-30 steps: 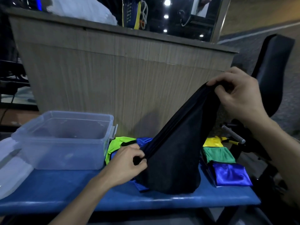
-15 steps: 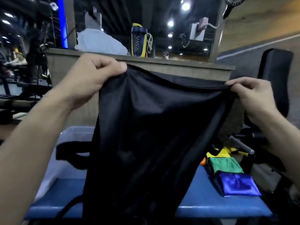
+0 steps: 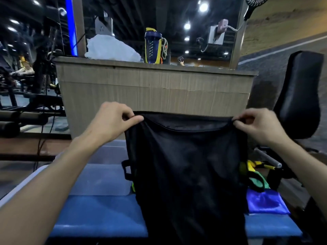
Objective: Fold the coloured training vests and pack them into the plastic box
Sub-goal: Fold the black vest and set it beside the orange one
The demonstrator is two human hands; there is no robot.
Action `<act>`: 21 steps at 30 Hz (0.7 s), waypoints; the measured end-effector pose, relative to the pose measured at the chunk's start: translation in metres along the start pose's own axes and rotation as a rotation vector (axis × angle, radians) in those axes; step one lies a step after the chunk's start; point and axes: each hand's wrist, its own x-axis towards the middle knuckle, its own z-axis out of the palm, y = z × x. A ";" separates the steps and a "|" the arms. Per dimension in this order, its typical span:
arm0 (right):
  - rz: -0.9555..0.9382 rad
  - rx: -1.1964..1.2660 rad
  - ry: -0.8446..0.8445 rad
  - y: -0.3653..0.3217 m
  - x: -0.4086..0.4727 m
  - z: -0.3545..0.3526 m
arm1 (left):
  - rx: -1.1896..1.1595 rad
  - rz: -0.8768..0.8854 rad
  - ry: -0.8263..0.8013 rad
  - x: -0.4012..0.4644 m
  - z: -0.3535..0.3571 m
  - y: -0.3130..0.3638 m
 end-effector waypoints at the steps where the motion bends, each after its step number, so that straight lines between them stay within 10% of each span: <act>1: 0.007 0.004 -0.054 0.007 -0.007 0.007 | 0.020 -0.012 0.018 0.002 -0.001 -0.002; 10: 0.240 0.542 -0.325 0.023 -0.043 0.047 | 0.080 -0.030 -0.026 0.004 0.015 -0.031; 17: 0.551 1.101 -0.331 0.020 -0.046 0.055 | -0.782 -0.362 -0.413 -0.008 0.015 -0.050; 21: 0.624 1.116 -0.318 0.016 -0.040 0.057 | -0.397 -0.255 -0.473 -0.013 0.019 -0.062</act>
